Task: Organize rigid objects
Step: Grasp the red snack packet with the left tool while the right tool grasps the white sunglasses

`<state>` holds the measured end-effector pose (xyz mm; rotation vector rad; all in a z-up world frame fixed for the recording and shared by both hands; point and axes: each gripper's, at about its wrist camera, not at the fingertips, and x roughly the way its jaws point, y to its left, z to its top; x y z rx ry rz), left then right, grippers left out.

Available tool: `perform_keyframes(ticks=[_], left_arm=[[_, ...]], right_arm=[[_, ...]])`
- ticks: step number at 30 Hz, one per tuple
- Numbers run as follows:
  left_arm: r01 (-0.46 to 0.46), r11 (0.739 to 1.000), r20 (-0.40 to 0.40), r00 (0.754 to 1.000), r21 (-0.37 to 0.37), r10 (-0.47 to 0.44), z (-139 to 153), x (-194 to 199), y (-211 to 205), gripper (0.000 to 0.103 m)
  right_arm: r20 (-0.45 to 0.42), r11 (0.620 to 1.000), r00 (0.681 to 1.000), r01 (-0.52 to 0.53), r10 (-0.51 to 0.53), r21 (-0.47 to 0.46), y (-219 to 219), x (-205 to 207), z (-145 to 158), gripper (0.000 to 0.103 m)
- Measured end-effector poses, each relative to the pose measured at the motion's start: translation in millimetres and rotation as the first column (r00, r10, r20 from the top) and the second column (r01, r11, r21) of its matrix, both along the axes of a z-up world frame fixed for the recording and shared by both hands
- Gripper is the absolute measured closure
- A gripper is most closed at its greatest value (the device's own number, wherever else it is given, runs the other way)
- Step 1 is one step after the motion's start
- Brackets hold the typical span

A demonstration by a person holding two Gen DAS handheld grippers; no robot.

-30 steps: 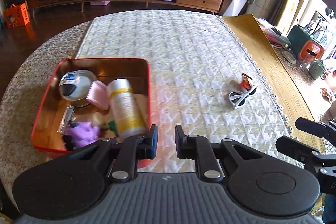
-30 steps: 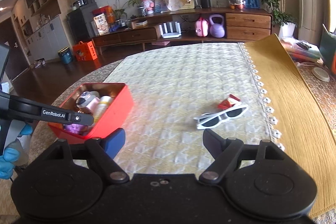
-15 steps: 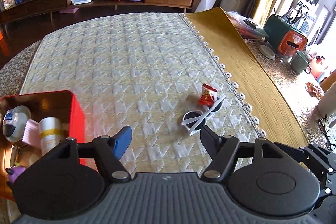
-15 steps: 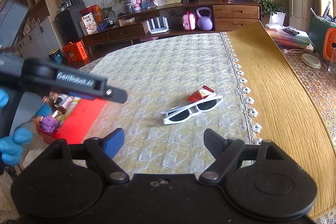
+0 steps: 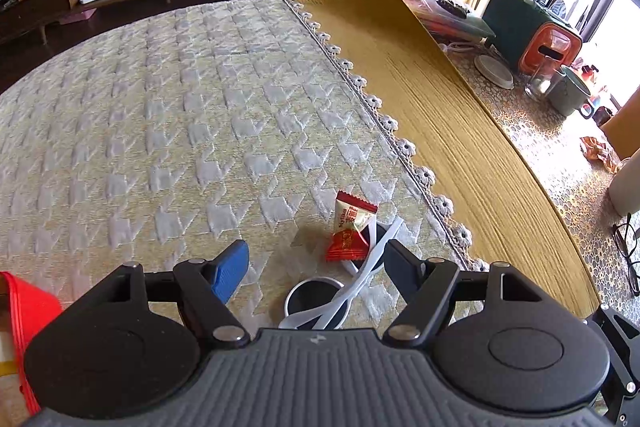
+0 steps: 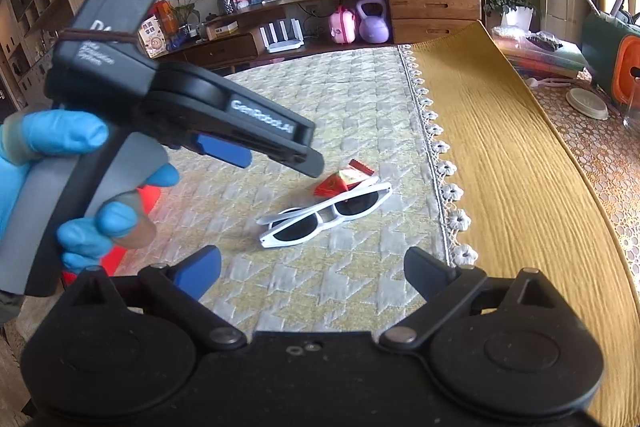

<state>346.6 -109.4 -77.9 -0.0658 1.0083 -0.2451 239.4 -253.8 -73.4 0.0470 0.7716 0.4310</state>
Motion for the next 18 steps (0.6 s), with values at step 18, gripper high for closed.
perform_keyframes(ticks=[18], left_arm=[[0.05, 0.999, -0.04, 0.998, 0.009, -0.05, -34.5, 46.7, -14.6, 0.03]], right_arm=[[-0.041, 0.998, 0.998, 0.038, -0.037, 0.041, 14.2, 52.4, -31.0, 0.01]])
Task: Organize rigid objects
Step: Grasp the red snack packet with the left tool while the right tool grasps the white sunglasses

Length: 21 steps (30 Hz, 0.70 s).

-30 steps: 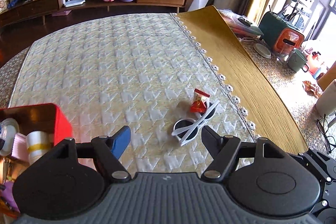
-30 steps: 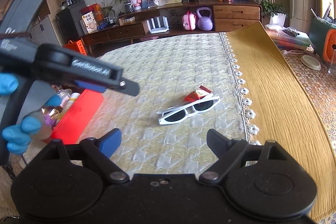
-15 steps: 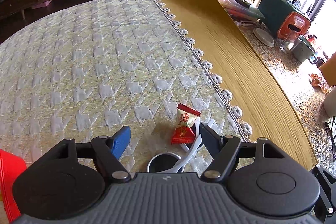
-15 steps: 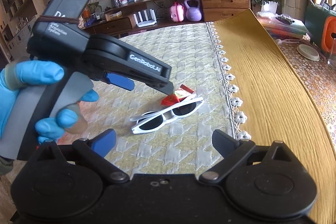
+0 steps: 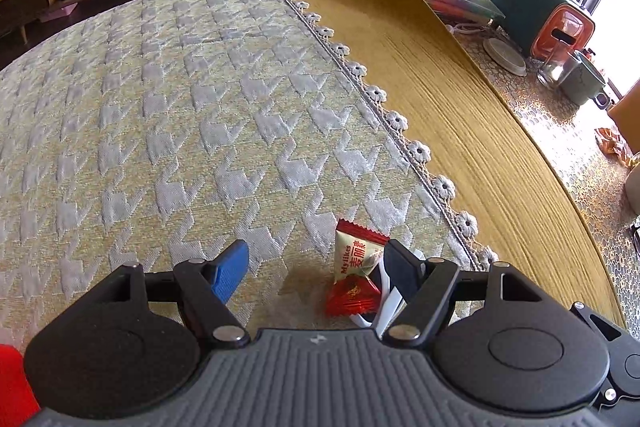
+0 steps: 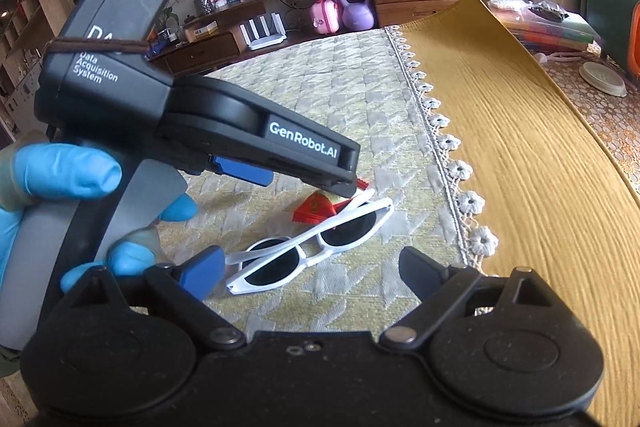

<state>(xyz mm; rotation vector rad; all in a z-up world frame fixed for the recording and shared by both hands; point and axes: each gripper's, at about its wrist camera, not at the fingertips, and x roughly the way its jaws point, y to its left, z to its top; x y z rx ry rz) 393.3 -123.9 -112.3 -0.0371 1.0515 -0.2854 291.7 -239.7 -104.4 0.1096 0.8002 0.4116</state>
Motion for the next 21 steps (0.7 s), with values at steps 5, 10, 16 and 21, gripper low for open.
perform_keyframes(ticks=[5, 10, 16, 21], left_arm=[[0.018, 1.0, -0.009, 1.0, -0.024, -0.018, -3.7, 2.8, 3.8, 0.03], [0.041, 0.999, -0.008, 0.999, -0.024, -0.041, -6.8, 5.9, 1.5, 0.037], [0.063, 0.997, 0.005, 0.998, -0.044, -0.063, -6.1, 5.0, 2.8, 0.058], [0.072, 0.994, 0.008, 0.997, -0.079, -0.071, -6.3, 1.5, 5.1, 0.07]], right_arm=[[-0.009, 1.0, 1.0, -0.014, 0.014, 0.027, -0.1, 3.5, -4.1, 0.016], [-0.003, 0.999, 1.0, -0.025, 0.025, 0.037, 1.4, 6.7, -6.5, 0.016], [-0.037, 0.998, 0.999, 0.003, -0.001, 0.055, -3.3, 17.2, -11.4, 0.027], [-0.057, 0.998, 0.998, 0.012, -0.008, 0.066, 2.2, 22.5, -15.4, 0.029]])
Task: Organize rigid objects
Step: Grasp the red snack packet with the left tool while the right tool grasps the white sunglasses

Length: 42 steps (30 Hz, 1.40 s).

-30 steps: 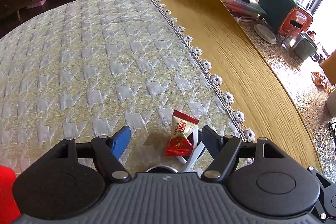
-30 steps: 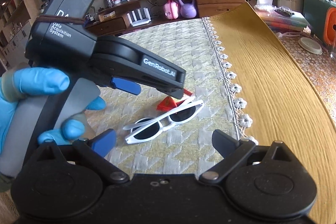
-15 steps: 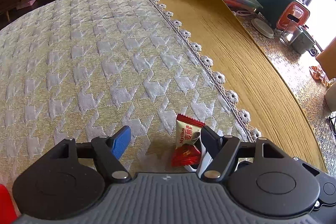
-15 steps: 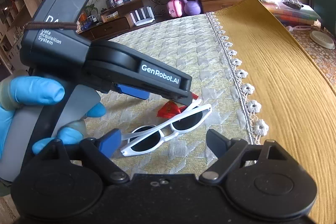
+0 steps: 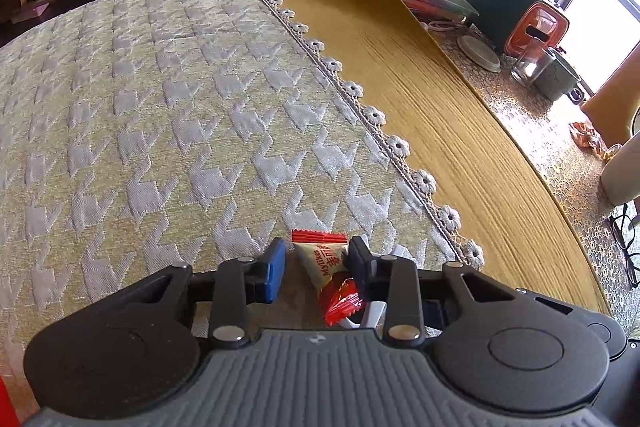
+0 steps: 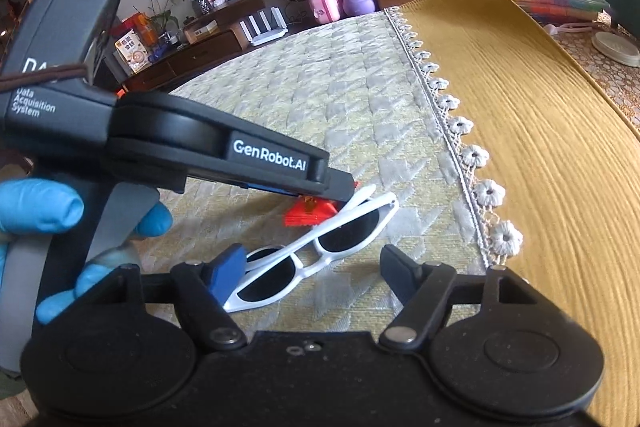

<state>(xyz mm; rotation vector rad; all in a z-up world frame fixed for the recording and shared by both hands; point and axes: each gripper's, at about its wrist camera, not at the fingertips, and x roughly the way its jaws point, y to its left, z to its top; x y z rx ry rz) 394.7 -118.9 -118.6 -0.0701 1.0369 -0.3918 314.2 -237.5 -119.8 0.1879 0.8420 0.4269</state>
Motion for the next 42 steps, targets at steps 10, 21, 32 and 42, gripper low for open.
perform_keyframes(ticks=[10, 21, 32, 42], left_arm=[[-0.037, 0.999, 0.006, 0.999, -0.026, 0.038, 0.1, -4.4, 12.2, 0.078], [-0.13, 0.991, -0.002, 0.991, -0.016, 0.13, 1.7, -14.6, 44.5, 0.083], [-0.202, 0.979, -0.039, 0.979, -0.025, 0.201, 10.9, -50.0, 72.1, 0.083], [-0.242, 0.97, -0.048, 0.969, -0.034, 0.24, 35.4, -98.7, 88.7, 0.083]], right_arm=[[0.0, 0.999, 0.999, 0.035, -0.035, -0.035, 15.5, 7.8, -1.1, 0.052], [0.006, 0.999, 1.0, 0.015, -0.015, -0.038, 16.5, -8.1, 4.4, 0.098], [0.016, 0.999, 1.0, 0.025, -0.024, -0.034, 8.3, -45.6, 19.2, 0.099], [0.067, 1.0, 0.998, 0.007, -0.005, -0.019, 16.8, -79.2, 49.0, 0.101]])
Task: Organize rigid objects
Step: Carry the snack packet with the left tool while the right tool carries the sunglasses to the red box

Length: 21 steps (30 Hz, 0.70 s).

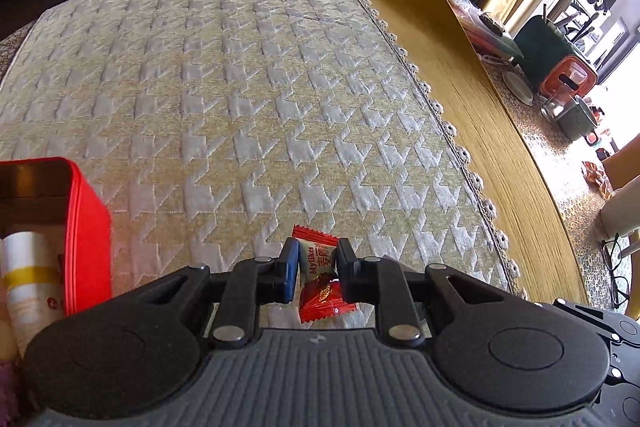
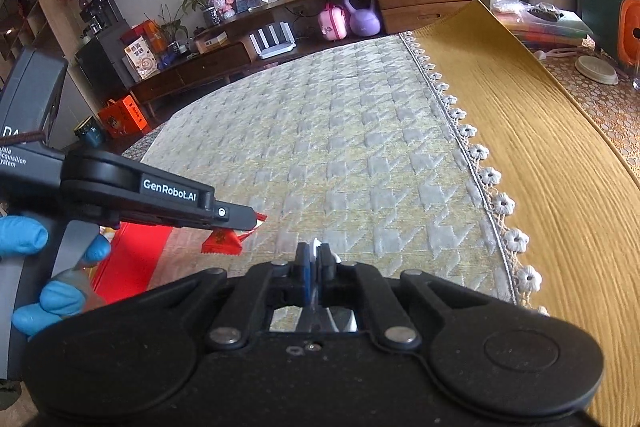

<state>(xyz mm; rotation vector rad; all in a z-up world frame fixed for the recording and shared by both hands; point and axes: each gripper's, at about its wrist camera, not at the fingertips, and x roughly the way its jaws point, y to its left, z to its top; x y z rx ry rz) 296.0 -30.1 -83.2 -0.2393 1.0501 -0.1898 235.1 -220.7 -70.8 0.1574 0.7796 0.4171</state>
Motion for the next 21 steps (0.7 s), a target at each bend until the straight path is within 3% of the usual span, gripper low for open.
perform_keyframes(ticks=[21], left_arm=[[-0.067, 0.997, 0.028, 0.997, -0.032, 0.068, 43.5, -87.1, 57.6, 0.083]], right_arm=[[0.084, 0.998, 0.995, -0.059, 0.057, 0.015, 26.6, -50.5, 45.4, 0.101]])
